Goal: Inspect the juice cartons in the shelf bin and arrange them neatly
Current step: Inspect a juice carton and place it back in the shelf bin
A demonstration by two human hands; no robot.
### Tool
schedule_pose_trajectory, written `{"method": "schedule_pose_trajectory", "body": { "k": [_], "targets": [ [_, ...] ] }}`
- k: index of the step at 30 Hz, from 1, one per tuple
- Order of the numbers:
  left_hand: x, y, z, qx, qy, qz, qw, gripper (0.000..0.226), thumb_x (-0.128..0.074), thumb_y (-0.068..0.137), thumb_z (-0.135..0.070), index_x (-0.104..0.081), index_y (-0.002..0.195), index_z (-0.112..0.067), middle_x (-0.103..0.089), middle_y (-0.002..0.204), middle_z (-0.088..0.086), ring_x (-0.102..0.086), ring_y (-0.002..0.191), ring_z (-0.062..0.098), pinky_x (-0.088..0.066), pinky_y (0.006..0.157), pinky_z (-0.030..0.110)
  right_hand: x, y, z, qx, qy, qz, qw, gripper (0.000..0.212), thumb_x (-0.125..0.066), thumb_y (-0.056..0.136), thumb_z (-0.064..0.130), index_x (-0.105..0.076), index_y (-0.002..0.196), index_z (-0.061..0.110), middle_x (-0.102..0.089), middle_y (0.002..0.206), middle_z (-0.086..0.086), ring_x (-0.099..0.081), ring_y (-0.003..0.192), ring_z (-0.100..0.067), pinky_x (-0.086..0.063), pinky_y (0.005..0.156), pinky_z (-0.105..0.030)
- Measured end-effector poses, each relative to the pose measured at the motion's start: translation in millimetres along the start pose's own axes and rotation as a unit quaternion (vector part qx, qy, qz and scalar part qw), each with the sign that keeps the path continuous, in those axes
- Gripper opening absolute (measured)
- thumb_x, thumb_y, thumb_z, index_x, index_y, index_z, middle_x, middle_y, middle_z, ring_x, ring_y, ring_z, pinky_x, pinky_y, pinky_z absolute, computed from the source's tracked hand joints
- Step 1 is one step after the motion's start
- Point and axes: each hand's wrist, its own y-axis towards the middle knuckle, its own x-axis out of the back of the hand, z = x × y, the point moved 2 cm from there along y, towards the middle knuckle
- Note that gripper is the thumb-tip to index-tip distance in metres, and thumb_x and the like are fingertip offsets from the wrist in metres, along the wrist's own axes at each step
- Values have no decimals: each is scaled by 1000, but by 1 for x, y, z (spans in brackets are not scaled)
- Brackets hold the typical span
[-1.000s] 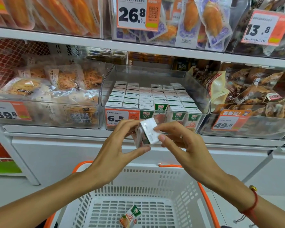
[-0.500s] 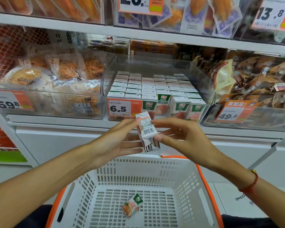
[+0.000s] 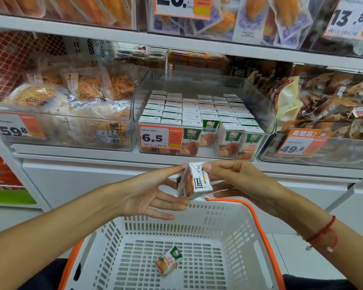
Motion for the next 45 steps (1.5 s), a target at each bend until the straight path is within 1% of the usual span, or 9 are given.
{"method": "schedule_pose_trajectory", "body": {
  "k": [10,17,21,27,31,34,37,41,45],
  "targets": [
    [-15,-7,-6,-245,-42,-151,957,46,-75,77,-41,-51,117,-38,-78,87,-3,-74,82,10,-55,60,12,-7,2,-2,100,-2,-39,994,46,-74,70,46,-67,114,37,-70,117,15,-66,108,-4,-55,90,-32],
    [-25,-19,-12,-386,13,-156,909,52,-76,69,-33,-50,113,-45,-74,97,-16,-72,90,5,-50,67,9,-3,4,-4,75,-18,-30,997,57,-75,67,51,-66,119,29,-73,109,10,-71,97,-8,-56,90,-33],
    [-22,-20,-18,-389,33,-151,908,45,-71,81,-23,-52,119,-37,-74,106,-9,-71,95,6,-54,76,14,-3,3,-3,105,-52,-99,988,56,-80,63,51,-67,113,31,-74,97,12,-71,85,-6,-59,77,-31],
    [-15,-16,-41,-297,-23,-149,943,61,-66,65,-55,-59,119,-27,-70,112,-1,-73,94,14,-59,69,20,14,6,2,240,-262,-225,907,57,-84,72,33,-58,122,30,-59,107,19,-57,94,5,-49,76,-11],
    [-14,-6,-65,-269,27,-144,952,40,-72,76,-43,-69,109,-21,-77,96,-6,-73,88,9,-59,72,21,22,17,11,316,-331,-222,861,58,-80,74,39,-54,126,33,-52,113,20,-57,97,-4,-52,78,-21],
    [-11,5,-84,-310,35,-190,931,27,-68,86,-37,-66,110,-25,-77,94,-6,-73,86,9,-58,66,21,39,35,19,338,-315,-205,863,57,-74,78,43,-50,129,35,-48,118,26,-54,106,-3,-53,79,-22],
    [-6,15,-113,-370,96,-267,884,21,-66,86,-45,-60,105,-39,-67,108,-14,-65,100,4,-56,79,28,70,55,15,292,-326,-216,873,58,-65,88,46,-40,140,36,-45,138,24,-45,124,1,-46,101,-27],
    [-12,32,-144,-425,177,-294,838,32,-68,89,-35,-57,119,-30,-63,115,-9,-64,101,11,-54,92,45,100,65,-7,222,-523,-231,790,49,-40,101,46,-37,147,29,-40,151,7,-35,138,-11,-25,114,-26],
    [-14,46,-159,-404,328,-289,803,36,-68,89,-34,-57,122,-27,-63,118,-6,-61,104,14,-52,91,44,106,63,-13,239,-540,-222,776,41,-44,102,39,-46,141,29,-48,142,10,-45,128,-9,-33,105,-23]
  ]
}}
